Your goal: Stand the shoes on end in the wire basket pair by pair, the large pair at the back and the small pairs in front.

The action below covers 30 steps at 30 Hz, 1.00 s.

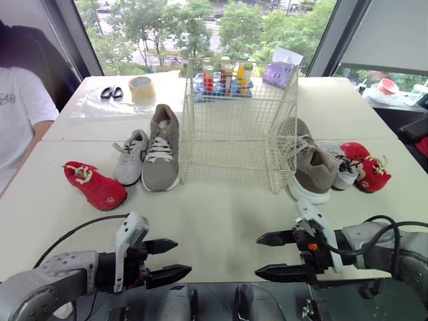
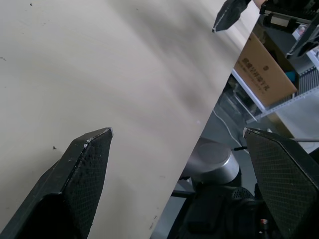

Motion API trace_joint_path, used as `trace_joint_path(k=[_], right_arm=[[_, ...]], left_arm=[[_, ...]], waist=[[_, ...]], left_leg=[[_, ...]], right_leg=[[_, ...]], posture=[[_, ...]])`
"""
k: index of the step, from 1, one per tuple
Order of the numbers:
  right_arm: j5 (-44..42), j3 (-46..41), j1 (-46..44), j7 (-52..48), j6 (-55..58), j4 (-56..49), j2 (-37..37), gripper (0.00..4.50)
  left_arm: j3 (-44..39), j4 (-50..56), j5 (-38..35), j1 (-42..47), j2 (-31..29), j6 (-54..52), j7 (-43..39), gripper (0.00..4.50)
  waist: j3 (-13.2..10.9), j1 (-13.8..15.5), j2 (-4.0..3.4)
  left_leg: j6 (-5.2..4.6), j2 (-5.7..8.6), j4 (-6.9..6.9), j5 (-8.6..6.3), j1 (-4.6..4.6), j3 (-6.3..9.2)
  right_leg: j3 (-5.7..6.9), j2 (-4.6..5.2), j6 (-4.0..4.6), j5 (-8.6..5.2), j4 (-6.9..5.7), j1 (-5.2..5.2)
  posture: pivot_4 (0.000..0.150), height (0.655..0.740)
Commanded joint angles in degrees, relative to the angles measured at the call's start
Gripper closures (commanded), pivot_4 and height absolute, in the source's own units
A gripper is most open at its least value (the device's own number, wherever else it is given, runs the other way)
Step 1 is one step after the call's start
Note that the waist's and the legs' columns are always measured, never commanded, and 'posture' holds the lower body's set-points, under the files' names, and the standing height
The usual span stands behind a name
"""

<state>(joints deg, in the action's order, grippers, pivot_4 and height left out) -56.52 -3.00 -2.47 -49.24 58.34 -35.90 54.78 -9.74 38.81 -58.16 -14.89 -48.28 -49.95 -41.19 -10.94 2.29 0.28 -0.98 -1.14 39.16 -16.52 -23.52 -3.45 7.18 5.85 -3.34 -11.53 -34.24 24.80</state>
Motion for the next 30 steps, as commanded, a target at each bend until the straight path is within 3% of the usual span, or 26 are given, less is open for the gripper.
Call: trace_joint_path(k=[1, 12, 23, 26, 30], right_arm=[[1.1, 0.5, -1.6, 1.6, -1.1, -1.5, -1.1, 0.00], [-0.3, 0.2, -3.5, 0.4, 0.1, -0.6, -1.4, 0.00], [0.0, -1.5, -6.0, -1.3, 0.9, -0.8, 1.6, 0.00], [-4.2, -4.3, -10.3, -2.2, 3.5, -1.4, 4.9, 0.00], [-12.3, -7.1, -21.3, -2.7, 6.5, 2.0, 6.9, 0.00]], left_arm=[[-0.7, -0.3, -0.5, 0.7, 0.5, 0.3, -0.2, 0.17], [-1.7, -0.9, -3.4, 2.4, 3.1, -0.6, 3.3, 0.17], [0.0, -2.8, 1.1, 4.2, 3.3, 0.9, 2.3, 0.17], [1.5, -4.3, 4.7, 6.3, 1.8, 2.2, -0.3, 0.17], [0.3, -6.8, 3.5, 11.4, 0.9, 1.5, -2.7, 0.17]], waist=[[0.0, 0.0, 0.00], [0.0, 0.0, 0.00], [0.0, 0.0, 0.00], [0.0, 0.0, -0.01], [0.0, 0.0, -0.02]], left_leg=[[0.00, 0.00, 0.00, 0.00, 0.00, -0.01], [-0.01, 0.00, -0.01, 0.00, -0.01, -0.09], [-0.02, -0.01, -0.01, 0.00, -0.01, -0.14], [-0.02, -0.01, -0.01, 0.00, -0.02, -0.16], [-0.02, -0.08, 0.00, 0.01, -0.02, -0.27]], right_leg=[[0.00, 0.00, 0.00, 0.00, 0.00, 0.00], [-0.04, -0.01, 0.12, 0.08, 0.00, 0.04], [-0.06, -0.05, 0.11, 0.07, -0.01, 0.07], [-0.08, -0.04, 0.15, 0.09, 0.00, 0.08], [-0.13, -0.08, 0.14, 0.10, -0.02, 0.17]], posture=[[0.150, 0.7400], [0.150, 0.7400], [0.150, 0.7400], [0.150, 0.7400], [0.150, 0.7400]])
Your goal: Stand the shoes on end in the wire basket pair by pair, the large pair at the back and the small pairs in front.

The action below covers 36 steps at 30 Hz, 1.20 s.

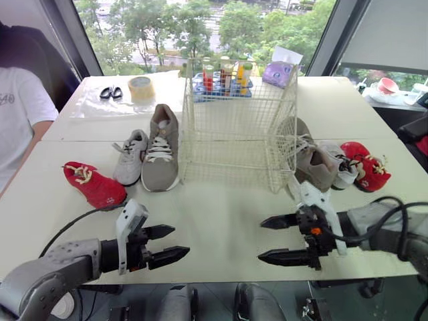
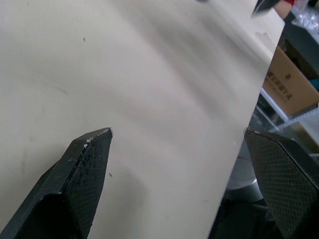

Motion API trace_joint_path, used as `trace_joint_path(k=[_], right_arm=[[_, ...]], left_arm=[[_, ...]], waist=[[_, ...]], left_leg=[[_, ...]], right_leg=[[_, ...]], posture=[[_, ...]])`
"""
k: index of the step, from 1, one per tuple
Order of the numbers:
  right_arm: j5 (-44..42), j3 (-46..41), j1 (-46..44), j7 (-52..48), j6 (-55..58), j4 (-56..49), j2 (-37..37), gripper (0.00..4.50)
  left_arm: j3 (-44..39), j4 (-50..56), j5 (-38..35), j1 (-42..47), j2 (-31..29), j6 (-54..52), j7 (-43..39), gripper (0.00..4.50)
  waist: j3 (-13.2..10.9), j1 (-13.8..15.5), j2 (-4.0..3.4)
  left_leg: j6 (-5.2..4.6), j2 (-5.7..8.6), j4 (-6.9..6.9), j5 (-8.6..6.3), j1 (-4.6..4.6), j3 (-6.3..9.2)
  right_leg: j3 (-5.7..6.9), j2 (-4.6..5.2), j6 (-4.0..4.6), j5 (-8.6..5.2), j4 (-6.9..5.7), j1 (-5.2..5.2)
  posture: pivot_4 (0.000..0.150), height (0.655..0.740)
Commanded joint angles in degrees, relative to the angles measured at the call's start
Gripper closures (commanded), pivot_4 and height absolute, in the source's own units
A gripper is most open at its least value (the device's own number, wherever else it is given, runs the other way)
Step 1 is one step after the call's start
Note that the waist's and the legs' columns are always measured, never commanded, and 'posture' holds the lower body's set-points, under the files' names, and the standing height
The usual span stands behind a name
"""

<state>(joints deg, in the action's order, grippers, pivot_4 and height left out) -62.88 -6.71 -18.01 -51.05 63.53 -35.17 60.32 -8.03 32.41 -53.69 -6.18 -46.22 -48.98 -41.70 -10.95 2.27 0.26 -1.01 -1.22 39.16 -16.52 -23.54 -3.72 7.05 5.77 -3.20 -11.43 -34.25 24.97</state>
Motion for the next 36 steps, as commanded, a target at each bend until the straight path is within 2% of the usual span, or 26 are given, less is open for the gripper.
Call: trace_joint_path(k=[1, 2, 4, 9, 12, 20, 23, 29, 30, 36], right_arm=[[-6.4, -3.2, -9.2, -1.1, 1.6, 2.7, 1.6, 0.00], [-6.1, -2.6, -12.4, -1.6, 1.6, 4.1, 1.9, 0.00], [0.3, 1.1, -19.7, -3.2, -1.0, 7.9, 2.6, 0.00], [22.6, 17.3, -31.2, -11.1, -12.2, 16.3, 4.7, 0.00], [33.6, 25.1, -35.2, -16.0, -19.2, 22.8, 3.6, 0.00], [48.3, 34.2, -40.2, -24.2, -29.5, 36.7, -4.8, 0.00], [50.6, 34.9, -40.3, -27.4, -30.9, 39.5, -6.6, 0.85], [57.2, 34.7, -40.8, -29.5, -40.3, 43.3, -9.0, 4.02], [58.5, 34.7, -40.8, -29.3, -42.1, 43.8, -9.3, 4.42], [61.0, 31.7, -41.4, -28.5, -45.9, 44.7, -11.6, 4.42]], left_arm=[[-2.2, -0.6, -2.3, 4.3, -1.6, -0.2, -2.8, 0.17], [-3.0, -0.5, -3.9, 5.8, -2.2, -1.2, -3.4, 0.17], [-5.7, 0.0, -8.6, 9.9, -4.7, -3.5, -4.3, 0.17], [-11.7, 0.6, -13.8, 16.3, -11.5, -5.6, -6.4, 0.17], [-14.0, 1.4, -14.7, 16.7, -14.2, -6.0, -6.9, 0.17], [-17.3, 3.8, -16.7, 13.3, -14.2, -6.6, -3.8, 0.17], [-16.8, 4.7, -17.1, 12.3, -13.1, -6.1, -1.9, 0.00], [-16.2, 5.5, -17.0, 11.4, -11.1, -5.6, 0.9, 0.00], [-16.1, 5.6, -16.8, 11.3, -11.0, -5.5, 1.0, 0.00], [-15.6, 5.6, -16.1, 11.1, -10.5, -5.0, 1.4, 0.00]], waist=[[0.0, 0.0, 0.02], [0.0, -0.1, 0.02], [0.0, -0.1, 0.05], [0.0, -0.2, 0.03], [0.0, -0.5, 0.03], [0.0, -1.7, 0.04], [0.0, -1.7, 0.04], [0.0, -1.7, 0.05], [0.0, -1.7, 0.05], [0.0, -2.1, 0.05]], left_leg=[[0.00, -0.07, 0.00, 0.00, 0.00, -0.02], [0.01, -0.12, 0.00, 0.00, 0.00, -0.04], [0.01, -0.18, -0.05, 0.00, -0.03, -0.15], [0.00, -0.27, -0.03, 0.02, -0.25, -0.53], [-0.01, -0.26, -0.03, 0.02, -0.24, -0.77], [0.32, -0.25, -0.01, 0.20, -0.22, -0.87], [0.37, -0.25, -0.02, 0.23, -0.19, -0.87], [0.43, -0.27, 0.01, 0.27, -0.13, -0.85], [0.42, -0.27, 0.00, 0.27, -0.08, -0.86], [0.58, -0.29, 0.00, 0.35, 0.05, -0.90]], right_leg=[[-0.01, -0.08, 0.01, 0.01, 0.01, 0.01], [-0.02, -0.12, 0.01, 0.01, 0.02, 0.02], [-0.07, -0.16, 0.08, 0.05, 0.02, 0.12], [-0.31, -0.24, 0.19, 0.17, -0.05, 0.47], [-0.50, -0.25, 0.03, 0.21, 0.00, 0.52], [-0.57, -0.25, -0.08, 0.25, -0.03, 0.52], [-0.58, -0.25, -0.07, 0.25, -0.11, 0.54], [-0.58, -0.28, -0.05, 0.27, -0.19, 0.50], [-0.59, -0.28, -0.04, 0.27, -0.21, 0.48], [-0.64, -0.29, -0.06, 0.27, -0.53, 0.52]], posture=[[0.150, 0.7400], [0.150, 0.7400], [0.150, 0.7400], [0.150, 0.7400], [0.150, 0.7400], [0.150, 0.7400], [0.150, 0.7400], [0.150, 0.7400], [0.150, 0.7400], [0.150, 0.7400]])
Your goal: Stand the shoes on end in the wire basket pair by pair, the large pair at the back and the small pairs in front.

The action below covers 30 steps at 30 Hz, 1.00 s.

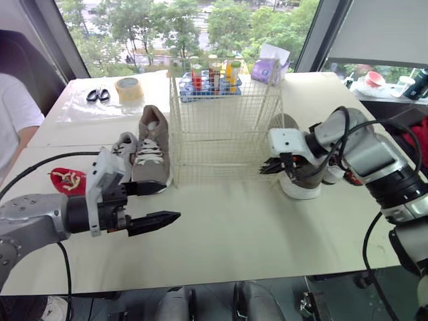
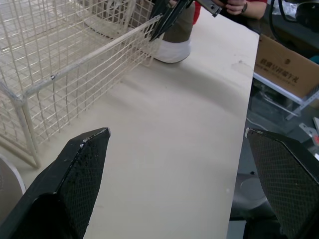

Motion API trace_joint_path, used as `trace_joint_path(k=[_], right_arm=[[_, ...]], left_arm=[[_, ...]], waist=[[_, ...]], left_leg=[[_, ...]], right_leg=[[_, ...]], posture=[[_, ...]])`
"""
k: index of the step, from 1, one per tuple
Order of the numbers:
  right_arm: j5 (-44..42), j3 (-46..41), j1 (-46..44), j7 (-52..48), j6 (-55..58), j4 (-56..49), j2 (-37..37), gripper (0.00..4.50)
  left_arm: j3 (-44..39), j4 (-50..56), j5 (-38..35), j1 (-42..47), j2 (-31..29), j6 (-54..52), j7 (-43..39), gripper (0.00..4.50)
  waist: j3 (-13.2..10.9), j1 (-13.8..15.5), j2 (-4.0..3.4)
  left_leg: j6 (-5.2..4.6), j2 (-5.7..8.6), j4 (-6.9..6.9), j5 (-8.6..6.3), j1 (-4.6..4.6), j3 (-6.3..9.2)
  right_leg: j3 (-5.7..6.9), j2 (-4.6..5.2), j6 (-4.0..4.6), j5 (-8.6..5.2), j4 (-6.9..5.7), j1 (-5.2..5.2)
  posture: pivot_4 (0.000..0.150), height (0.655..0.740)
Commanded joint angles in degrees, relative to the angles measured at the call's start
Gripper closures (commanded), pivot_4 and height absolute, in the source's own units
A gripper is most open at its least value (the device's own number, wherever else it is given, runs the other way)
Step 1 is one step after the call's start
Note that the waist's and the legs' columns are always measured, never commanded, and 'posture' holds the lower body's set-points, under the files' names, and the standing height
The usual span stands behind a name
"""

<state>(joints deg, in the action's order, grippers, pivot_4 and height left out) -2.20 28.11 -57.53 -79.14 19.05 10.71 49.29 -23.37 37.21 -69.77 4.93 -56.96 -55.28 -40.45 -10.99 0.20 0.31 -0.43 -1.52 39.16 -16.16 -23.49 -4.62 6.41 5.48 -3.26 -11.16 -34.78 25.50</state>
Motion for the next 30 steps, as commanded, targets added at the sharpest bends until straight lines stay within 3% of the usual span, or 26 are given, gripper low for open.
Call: trace_joint_path(k=[1, 16, 22, 25, 29, 30], right_arm=[[0.1, -3.7, -1.9, -0.7, -1.0, -1.8, -0.7, 4.42], [-3.7, -8.5, 5.6, -2.8, 8.6, -17.3, 0.6, 4.42], [-2.5, -8.7, 8.0, -0.7, 10.7, -18.5, 0.0, 4.42], [-2.9, -9.4, 8.7, 0.1, 11.7, -19.0, 0.1, 3.50], [-8.0, -14.4, 6.8, 1.1, 15.7, -18.8, -0.6, 1.53], [-12.8, -18.0, 5.8, -0.1, 20.3, -19.9, -0.2, 1.53]], left_arm=[[0.0, 0.7, 0.2, 0.2, 0.3, 1.4, 0.1, 0.00], [3.3, -0.5, 2.0, 1.6, 0.6, 2.3, -0.9, 0.00], [3.8, -1.0, 1.9, 2.8, 0.5, 2.0, -1.1, 0.00], [3.4, -1.2, 1.1, 3.4, 0.5, 1.7, -0.9, 0.00], [2.4, -2.2, -2.2, 5.0, 0.9, 1.3, -0.4, 0.00], [2.2, -2.4, -3.4, 5.4, 1.1, 1.2, -0.3, 0.00]], waist=[[0.0, 0.0, 0.00], [0.0, 0.2, -0.02], [0.0, 0.2, -0.01], [0.0, 0.3, -0.01], [0.0, 0.4, -0.01], [0.0, 0.4, -0.01]], left_leg=[[0.02, 0.00, 0.00, 0.01, 0.01, 0.00], [0.07, -0.04, 0.00, 0.05, 0.02, 0.04], [0.01, -0.04, 0.00, 0.01, 0.02, 0.04], [0.01, -0.04, 0.01, 0.01, 0.02, 0.04], [0.01, -0.04, 0.02, 0.02, 0.02, 0.05], [0.00, -0.04, 0.02, 0.01, 0.02, 0.05]], right_leg=[[-0.01, 0.00, 0.00, 0.00, -0.10, 0.03], [-0.04, -0.05, 0.04, -0.02, -0.34, 0.14], [-0.04, -0.05, 0.04, -0.02, -0.34, 0.14], [-0.04, -0.05, 0.04, -0.02, -0.35, 0.14], [-0.05, -0.05, 0.04, -0.02, -0.36, 0.14], [-0.05, -0.05, 0.04, -0.02, -0.37, 0.14]], posture=[[0.150, 0.7400], [0.150, 0.7400], [0.150, 0.7400], [0.150, 0.7400], [0.150, 0.7400], [0.150, 0.7400]])
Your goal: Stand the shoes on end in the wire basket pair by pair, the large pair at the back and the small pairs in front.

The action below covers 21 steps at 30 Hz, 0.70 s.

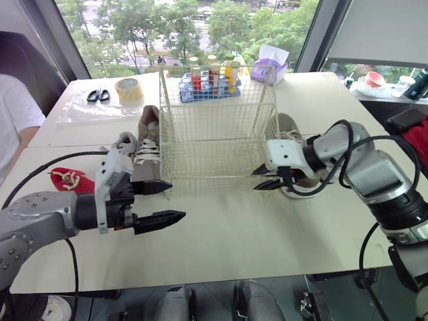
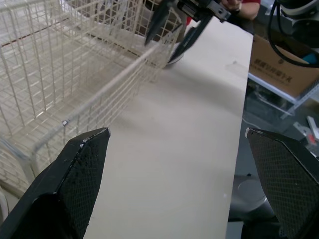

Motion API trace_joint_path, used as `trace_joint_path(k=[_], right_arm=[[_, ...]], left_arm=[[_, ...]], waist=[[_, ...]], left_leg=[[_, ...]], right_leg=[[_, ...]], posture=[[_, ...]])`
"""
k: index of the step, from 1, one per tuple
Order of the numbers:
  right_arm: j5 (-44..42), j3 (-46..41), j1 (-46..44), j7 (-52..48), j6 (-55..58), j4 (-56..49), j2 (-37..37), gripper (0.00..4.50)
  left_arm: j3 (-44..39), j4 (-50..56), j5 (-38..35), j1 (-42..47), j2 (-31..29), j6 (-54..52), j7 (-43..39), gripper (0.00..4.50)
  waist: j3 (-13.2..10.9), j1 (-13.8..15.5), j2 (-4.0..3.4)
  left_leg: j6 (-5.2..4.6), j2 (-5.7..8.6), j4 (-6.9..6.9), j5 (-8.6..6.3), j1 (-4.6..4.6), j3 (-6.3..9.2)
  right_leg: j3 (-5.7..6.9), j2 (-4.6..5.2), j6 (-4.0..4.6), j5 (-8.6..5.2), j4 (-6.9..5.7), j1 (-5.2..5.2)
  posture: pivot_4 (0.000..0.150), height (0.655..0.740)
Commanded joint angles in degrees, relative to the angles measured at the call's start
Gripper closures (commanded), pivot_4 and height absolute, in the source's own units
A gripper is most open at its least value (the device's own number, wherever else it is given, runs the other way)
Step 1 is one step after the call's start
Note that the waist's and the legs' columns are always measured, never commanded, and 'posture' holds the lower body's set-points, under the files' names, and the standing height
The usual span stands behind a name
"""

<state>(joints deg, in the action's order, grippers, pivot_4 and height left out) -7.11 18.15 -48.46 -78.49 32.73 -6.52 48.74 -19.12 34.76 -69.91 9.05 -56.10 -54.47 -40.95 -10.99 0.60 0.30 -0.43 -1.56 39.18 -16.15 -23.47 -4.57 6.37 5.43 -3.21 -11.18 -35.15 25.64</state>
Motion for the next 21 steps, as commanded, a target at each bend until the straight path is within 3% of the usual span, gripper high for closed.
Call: trace_joint_path(k=[1, 5, 8, 9, 11, 12, 13, 17, 21], right_arm=[[-12.4, -11.2, -4.1, -1.6, 11.1, -3.7, 0.6, 1.53], [-28.5, -28.1, -11.7, 4.9, 30.8, -2.1, -1.2, 1.53], [-28.3, -40.0, -14.8, 19.7, 31.5, 3.1, -4.9, 1.53], [-26.1, -42.8, -13.6, 24.9, 28.7, 3.8, -5.9, 1.26], [-23.4, -46.0, -7.7, 29.6, 24.3, 2.8, -5.6, 0.75], [-22.9, -47.4, -3.8, 30.2, 22.0, 1.9, -5.1, 0.21], [-22.8, -50.0, 0.4, 31.0, 20.7, 1.6, -4.8, 0.07], [-20.2, -56.5, 13.0, 36.6, 14.9, 2.1, -2.9, 0.07], [-17.3, -59.3, 22.9, 41.6, 10.0, 1.8, -3.4, 0.07]], left_arm=[[-2.2, -0.2, -4.1, 1.6, 0.3, 0.4, 0.3, 0.00], [-2.2, -0.9, -8.6, 3.3, 1.5, 0.8, 2.3, 0.00], [-0.3, -1.6, -12.1, 6.6, 4.3, 1.6, 6.7, 0.00], [1.1, -1.1, -12.5, 7.7, 5.6, 1.8, 8.0, 0.00], [4.0, 0.3, -12.2, 9.2, 8.1, 2.1, 9.8, 0.00], [5.6, 0.8, -11.6, 9.9, 9.3, 2.2, 10.4, 0.00], [7.6, 1.6, -10.5, 10.0, 10.4, 2.2, 10.3, 0.00], [13.3, 4.4, -7.7, 8.6, 13.8, 2.5, 10.7, 0.00], [17.3, 7.5, -3.2, 5.6, 13.5, 2.5, 8.9, 0.00]], waist=[[0.0, 0.1, 0.00], [0.0, 0.1, 0.01], [0.1, 0.3, 0.20], [0.2, 0.3, 0.32], [0.3, 0.4, 0.46], [0.3, 0.5, 0.51], [0.3, 0.5, 0.51], [0.2, 0.3, 0.26], [0.2, 0.0, 0.19]], left_leg=[[0.00, 0.00, 0.00, 0.00, 0.00, 0.01], [-0.13, 0.00, 0.00, -0.07, 0.00, 0.03], [-0.16, 0.00, 0.02, -0.09, 0.06, 0.07], [-0.16, 0.00, 0.02, -0.10, 0.10, 0.10], [-0.21, 0.02, 0.02, -0.13, 0.17, 0.08], [-0.22, 0.06, 0.02, -0.13, 0.17, 0.07], [-0.25, 0.09, 0.03, -0.14, 0.16, 0.04], [-0.07, 0.22, 0.05, 0.00, 0.13, -0.09], [-0.16, 0.22, 0.00, -0.06, 0.26, -0.11]], right_leg=[[0.00, 0.00, 0.00, 0.00, 0.00, 0.00], [-0.01, 0.01, 0.00, 0.00, -0.02, -0.01], [0.00, 0.01, 0.01, 0.01, -0.02, -0.10], [0.01, 0.01, 0.02, 0.01, 0.00, -0.18], [0.02, 0.02, 0.02, 0.01, 0.06, -0.30], [0.02, 0.05, 0.01, 0.01, 0.07, -0.34], [0.02, 0.07, 0.00, 0.01, 0.09, -0.38], [-0.14, 0.15, -0.04, 0.02, 0.00, -0.26], [-0.18, 0.03, -0.03, 0.01, -0.05, -0.26]], posture=[[0.150, 0.7400], [0.150, 0.7400], [0.150, 0.7400], [0.150, 0.7400], [0.150, 0.7400], [0.150, 0.7400], [0.150, 0.7400], [0.150, 0.7400], [0.150, 0.7400]])
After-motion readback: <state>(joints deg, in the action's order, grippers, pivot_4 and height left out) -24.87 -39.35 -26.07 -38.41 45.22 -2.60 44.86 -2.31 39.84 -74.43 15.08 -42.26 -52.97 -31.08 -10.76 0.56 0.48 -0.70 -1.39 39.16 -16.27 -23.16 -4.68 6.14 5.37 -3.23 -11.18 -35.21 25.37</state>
